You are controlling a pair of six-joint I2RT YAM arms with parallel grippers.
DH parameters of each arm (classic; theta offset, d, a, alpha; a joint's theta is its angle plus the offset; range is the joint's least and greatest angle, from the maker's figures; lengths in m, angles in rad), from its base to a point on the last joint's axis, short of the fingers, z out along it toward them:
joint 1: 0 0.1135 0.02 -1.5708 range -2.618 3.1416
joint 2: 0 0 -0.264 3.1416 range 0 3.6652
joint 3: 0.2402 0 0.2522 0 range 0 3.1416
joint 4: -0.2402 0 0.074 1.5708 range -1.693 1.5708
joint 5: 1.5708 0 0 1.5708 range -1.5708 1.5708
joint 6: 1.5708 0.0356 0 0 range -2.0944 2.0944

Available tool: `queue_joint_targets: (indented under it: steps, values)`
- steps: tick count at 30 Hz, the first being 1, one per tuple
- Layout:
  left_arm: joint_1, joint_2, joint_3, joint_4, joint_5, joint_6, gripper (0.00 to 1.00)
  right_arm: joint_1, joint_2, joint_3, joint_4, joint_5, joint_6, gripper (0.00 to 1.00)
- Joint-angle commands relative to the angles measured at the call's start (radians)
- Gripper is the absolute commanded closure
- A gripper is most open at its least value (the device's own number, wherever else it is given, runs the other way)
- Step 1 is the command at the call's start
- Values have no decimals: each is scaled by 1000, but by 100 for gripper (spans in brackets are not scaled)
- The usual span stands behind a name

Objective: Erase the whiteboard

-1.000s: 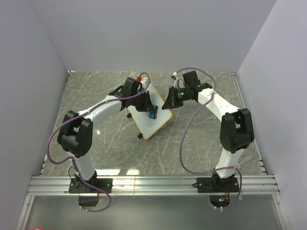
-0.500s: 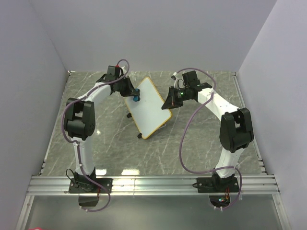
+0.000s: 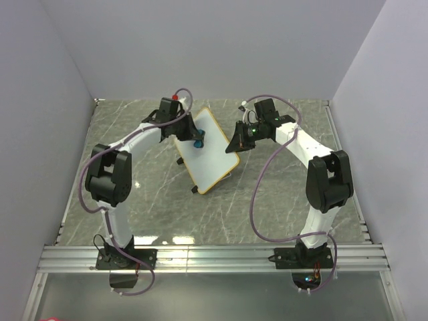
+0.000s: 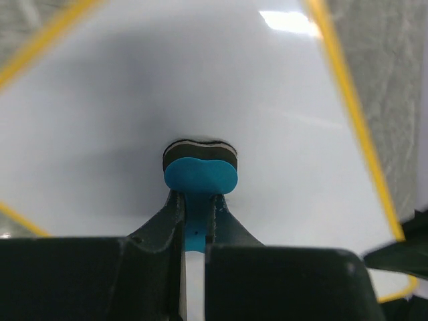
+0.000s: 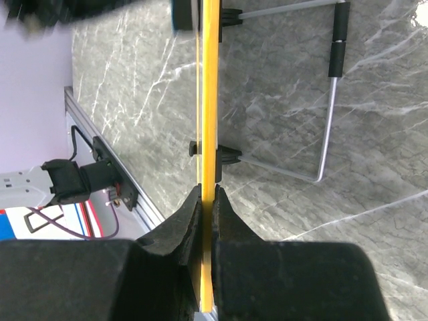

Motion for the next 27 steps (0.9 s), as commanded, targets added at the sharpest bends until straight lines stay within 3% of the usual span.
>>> queue_joint_targets:
  steps: [1, 7, 13, 20, 27]
  values:
    - [-147, -17, -53, 69, 122, -34, 100, 45, 41, 25, -37, -10, -67, 100]
    - [-165, -6, -14, 20, 99, -14, 100, 45, 39, 33, -44, -10, -70, 100]
    - [-47, -34, -83, 70, 97, -40, 100, 45, 19, 14, -40, -4, -71, 100]
    - [132, -96, -68, -29, 28, 13, 100, 45, -8, -18, -38, 7, -77, 100]
    - [191, -239, -66, -101, -76, -23, 100, 45, -45, -75, -3, -4, -47, 100]
